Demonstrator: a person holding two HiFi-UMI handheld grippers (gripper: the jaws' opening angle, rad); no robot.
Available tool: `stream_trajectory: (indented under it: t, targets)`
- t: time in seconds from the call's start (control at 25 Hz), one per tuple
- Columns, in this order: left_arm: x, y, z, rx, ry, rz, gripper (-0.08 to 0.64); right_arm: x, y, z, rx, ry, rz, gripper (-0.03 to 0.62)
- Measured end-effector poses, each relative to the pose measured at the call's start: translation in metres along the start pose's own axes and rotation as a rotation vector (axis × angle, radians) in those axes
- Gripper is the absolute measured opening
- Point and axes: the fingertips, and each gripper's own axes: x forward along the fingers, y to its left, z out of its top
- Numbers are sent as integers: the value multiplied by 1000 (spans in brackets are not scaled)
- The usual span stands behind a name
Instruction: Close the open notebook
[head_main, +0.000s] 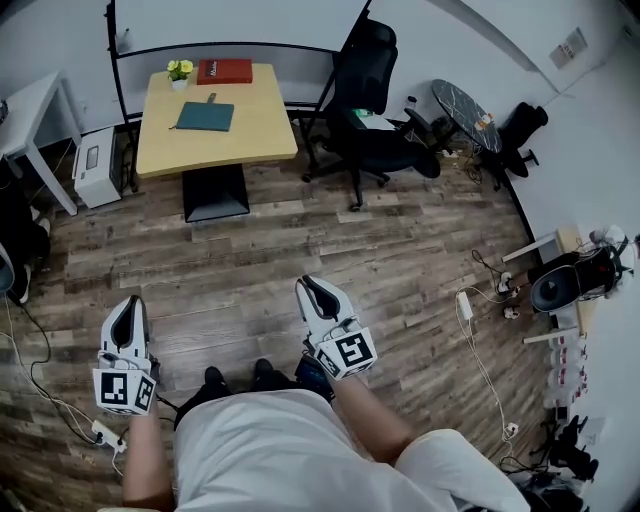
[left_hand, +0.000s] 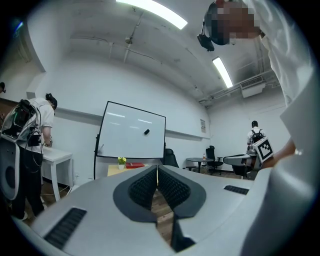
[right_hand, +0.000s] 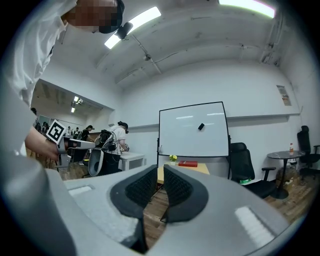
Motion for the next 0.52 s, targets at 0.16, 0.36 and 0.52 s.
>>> stream_trajectory:
  t: [0.16, 0.36, 0.52]
  targets:
    - [10, -13, -4, -11, 10, -29, 13, -3, -10, -1, 3, 1, -13, 38]
    - [18, -20, -6, -20, 4, -16, 13, -4, -26, -3, -5, 1, -36, 38]
    - [22, -24, -2, -29, -24, 20, 14, -8, -42, -4, -3, -5, -42, 38]
